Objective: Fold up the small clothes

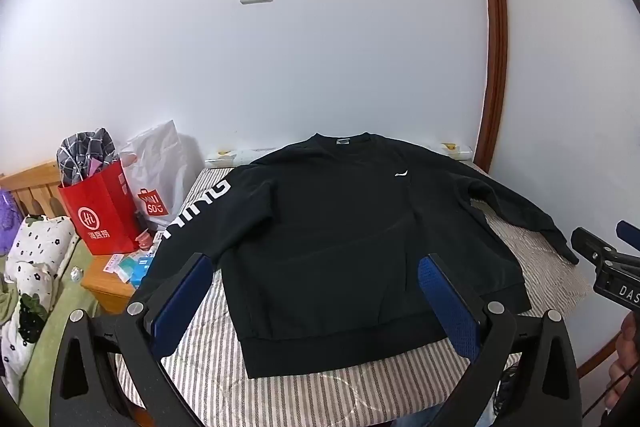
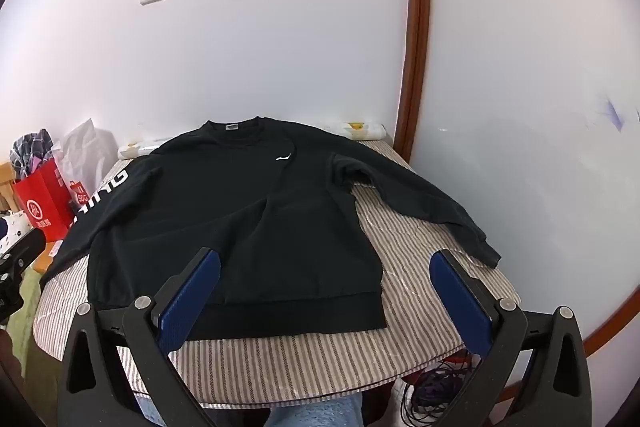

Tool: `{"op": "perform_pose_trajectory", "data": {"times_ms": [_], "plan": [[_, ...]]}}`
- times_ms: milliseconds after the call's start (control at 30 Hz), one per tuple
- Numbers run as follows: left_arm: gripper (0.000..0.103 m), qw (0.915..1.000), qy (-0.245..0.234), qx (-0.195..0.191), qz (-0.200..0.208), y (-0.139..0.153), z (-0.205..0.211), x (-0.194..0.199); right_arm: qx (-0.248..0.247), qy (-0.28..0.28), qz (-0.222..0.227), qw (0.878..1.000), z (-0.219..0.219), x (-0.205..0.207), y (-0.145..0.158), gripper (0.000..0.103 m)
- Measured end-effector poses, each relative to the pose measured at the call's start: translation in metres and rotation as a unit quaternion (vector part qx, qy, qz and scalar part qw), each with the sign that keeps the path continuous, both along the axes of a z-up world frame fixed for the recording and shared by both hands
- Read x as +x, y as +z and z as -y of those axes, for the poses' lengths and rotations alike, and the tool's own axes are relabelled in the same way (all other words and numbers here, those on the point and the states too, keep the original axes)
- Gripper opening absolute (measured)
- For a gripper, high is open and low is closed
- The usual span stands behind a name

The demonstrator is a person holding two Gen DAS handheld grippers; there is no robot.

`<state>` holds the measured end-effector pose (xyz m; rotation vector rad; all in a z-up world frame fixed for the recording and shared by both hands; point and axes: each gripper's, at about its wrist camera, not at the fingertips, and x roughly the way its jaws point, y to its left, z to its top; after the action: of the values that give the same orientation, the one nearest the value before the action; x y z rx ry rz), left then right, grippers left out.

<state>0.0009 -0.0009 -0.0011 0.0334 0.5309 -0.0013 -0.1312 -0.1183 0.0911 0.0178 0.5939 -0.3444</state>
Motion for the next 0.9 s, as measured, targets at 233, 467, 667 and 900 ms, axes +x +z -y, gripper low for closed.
{"op": "perform_pose_trajectory", "data": {"times_ms": [233,467,667,900], "plan": [[0.103,0.9999,-0.003,0.003,0.012,-0.004,0.001,-0.007,0.002,-0.005,0.000,1.000,-0.001,-0.007,0.006,0.103],[0.103,0.9999,0.000,-0.014,-0.001,-0.004,-0.007,-0.005,-0.001,0.002,-0.003,1.000,-0.001,-0.011,0.007,0.103],[0.103,0.9998,0.002,-0.020,-0.006,-0.004,-0.009,-0.003,-0.006,0.002,-0.004,1.000,-0.003,-0.012,0.009,0.103],[0.103,0.9997,0.003,-0.021,-0.008,-0.006,-0.009,-0.002,-0.006,0.002,-0.002,1.000,-0.002,-0.012,0.011,0.103]]}}
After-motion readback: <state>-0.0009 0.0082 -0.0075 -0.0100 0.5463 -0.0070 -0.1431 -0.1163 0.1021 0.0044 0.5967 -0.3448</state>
